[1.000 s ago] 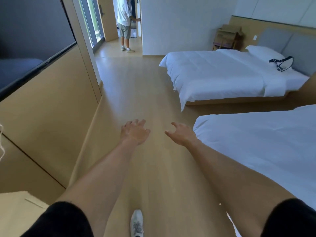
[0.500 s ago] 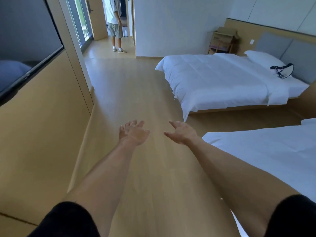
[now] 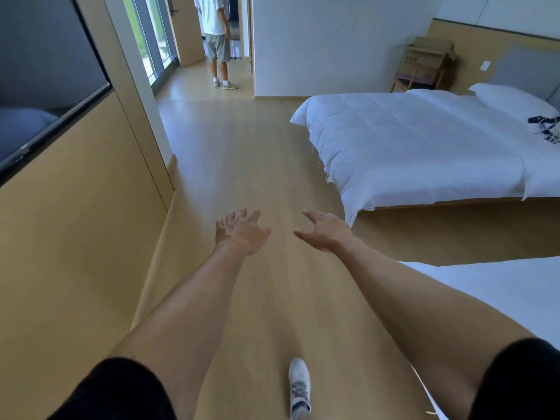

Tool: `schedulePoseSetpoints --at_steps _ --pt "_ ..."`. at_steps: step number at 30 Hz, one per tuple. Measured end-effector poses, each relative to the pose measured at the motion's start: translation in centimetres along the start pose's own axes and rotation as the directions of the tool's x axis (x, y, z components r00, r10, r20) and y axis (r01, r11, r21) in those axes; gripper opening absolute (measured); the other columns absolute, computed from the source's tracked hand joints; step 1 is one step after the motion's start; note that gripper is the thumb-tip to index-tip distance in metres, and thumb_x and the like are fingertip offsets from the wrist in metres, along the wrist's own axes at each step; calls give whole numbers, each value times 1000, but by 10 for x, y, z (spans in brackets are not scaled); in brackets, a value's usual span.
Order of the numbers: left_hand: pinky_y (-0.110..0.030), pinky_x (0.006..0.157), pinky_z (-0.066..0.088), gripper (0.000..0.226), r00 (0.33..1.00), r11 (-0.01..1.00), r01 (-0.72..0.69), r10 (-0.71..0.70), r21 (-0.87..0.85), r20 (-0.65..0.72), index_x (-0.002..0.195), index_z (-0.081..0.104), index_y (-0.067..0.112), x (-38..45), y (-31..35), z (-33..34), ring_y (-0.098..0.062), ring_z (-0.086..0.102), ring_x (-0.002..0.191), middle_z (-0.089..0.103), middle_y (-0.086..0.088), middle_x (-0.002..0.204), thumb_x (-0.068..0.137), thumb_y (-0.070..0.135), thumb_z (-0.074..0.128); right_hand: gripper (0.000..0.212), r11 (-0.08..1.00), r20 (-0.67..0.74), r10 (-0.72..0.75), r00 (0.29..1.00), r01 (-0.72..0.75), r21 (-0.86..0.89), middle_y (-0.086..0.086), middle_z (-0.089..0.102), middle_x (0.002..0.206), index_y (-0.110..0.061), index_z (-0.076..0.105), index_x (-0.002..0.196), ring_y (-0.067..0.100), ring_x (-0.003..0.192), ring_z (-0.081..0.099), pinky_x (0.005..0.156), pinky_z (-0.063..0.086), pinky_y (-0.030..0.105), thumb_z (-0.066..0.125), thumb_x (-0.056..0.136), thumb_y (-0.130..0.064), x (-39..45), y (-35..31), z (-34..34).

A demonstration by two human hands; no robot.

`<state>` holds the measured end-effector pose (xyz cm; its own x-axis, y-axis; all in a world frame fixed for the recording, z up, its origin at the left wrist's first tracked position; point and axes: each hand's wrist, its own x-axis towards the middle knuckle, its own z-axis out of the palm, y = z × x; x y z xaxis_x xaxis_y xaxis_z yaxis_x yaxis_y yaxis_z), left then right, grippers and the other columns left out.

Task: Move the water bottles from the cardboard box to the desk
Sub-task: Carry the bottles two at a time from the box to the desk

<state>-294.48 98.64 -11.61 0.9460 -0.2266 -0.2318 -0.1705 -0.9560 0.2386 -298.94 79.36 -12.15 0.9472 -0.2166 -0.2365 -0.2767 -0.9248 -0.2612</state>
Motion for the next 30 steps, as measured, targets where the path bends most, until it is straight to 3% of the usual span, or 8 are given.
schedulePoseSetpoints --at_steps 17,30 --pt "-48 125 7 57 996 996 84 -84 30 -16 157 28 35 281 69 -63 -27 14 154 21 -1 167 103 48 37 72 995 42 -98 994 99 -11 0 32 163 -33 25 158 21 150 26 120 25 45 44 96 -64 292 34 -85" --pt "-48 122 15 54 999 999 -34 35 6 -26 154 33 35 516 83 -95 -27 24 150 31 -1 161 102 46 36 72 1000 8 -4 1000 4 -22 0 35 161 -34 27 157 21 149 29 119 26 48 45 94 -65 507 25 -119"
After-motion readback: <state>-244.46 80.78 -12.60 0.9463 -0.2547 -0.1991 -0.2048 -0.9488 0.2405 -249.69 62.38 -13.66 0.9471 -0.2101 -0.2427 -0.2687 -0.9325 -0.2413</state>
